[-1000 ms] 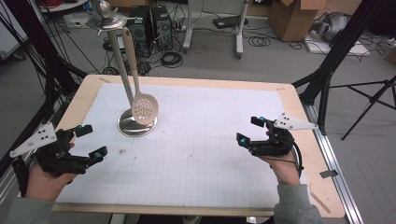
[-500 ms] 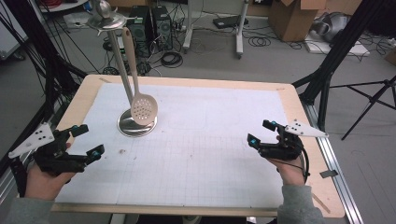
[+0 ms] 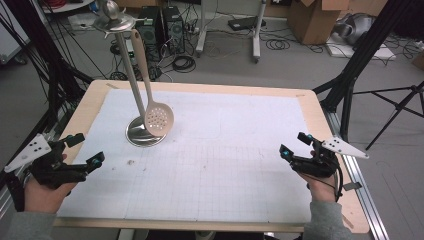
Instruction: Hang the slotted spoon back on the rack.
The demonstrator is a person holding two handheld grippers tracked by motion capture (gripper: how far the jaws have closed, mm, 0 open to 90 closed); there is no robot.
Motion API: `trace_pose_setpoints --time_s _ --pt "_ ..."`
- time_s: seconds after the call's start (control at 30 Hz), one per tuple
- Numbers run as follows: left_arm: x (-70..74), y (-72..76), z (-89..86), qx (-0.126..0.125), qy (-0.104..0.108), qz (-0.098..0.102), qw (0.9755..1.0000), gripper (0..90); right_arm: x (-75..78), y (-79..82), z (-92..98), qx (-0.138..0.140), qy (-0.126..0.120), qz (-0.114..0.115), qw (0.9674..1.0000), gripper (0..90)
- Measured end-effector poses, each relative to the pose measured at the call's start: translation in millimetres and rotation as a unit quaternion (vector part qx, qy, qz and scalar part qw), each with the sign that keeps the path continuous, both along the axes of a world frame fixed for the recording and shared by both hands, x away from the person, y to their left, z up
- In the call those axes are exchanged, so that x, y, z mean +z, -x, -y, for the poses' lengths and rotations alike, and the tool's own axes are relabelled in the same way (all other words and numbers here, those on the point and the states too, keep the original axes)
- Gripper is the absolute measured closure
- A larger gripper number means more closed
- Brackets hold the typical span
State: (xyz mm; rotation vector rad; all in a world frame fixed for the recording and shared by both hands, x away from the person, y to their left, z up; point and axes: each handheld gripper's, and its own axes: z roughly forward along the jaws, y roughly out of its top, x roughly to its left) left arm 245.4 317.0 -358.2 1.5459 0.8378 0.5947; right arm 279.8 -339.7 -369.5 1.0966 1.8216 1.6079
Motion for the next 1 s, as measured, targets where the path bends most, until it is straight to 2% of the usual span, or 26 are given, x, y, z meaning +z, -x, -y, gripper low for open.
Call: trace_pose_setpoints --time_s 0.23,0.57,0.77,0.83,0.93,1.0 --pt "-11.7 0.1 -6.9 0.025 -0.003 0.001 0.9997 2.4 -7.3 4.5 8.1 -0.025 0.002 0.008 0.9996 10.3" --pt "-18.1 2.8 -14.0 0.036 -0.001 -0.005 0.9993 2.4 -15.4 12.8 18.1 -0.050 0.006 0.017 0.9986 10.4" --pt "-22.8 2.5 -16.3 0.045 -0.001 -0.009 0.9989 2.4 -22.1 16.6 27.8 -0.074 0.003 0.013 0.9972 10.4" --pt "-23.7 2.4 -17.3 0.047 -0.002 -0.011 0.9988 2.4 -24.2 17.4 31.1 -0.081 -0.002 0.013 0.9966 10.3" --pt "-24.8 2.5 -17.0 0.051 -0.002 -0.013 0.9986 2.4 -24.8 18.7 34.8 -0.095 -0.029 0.013 0.9950 10.4" --pt "-24.8 2.7 -15.8 0.051 -0.001 -0.013 0.9986 2.3 -24.6 19.1 35.4 -0.097 -0.025 0.017 0.9949 10.3"
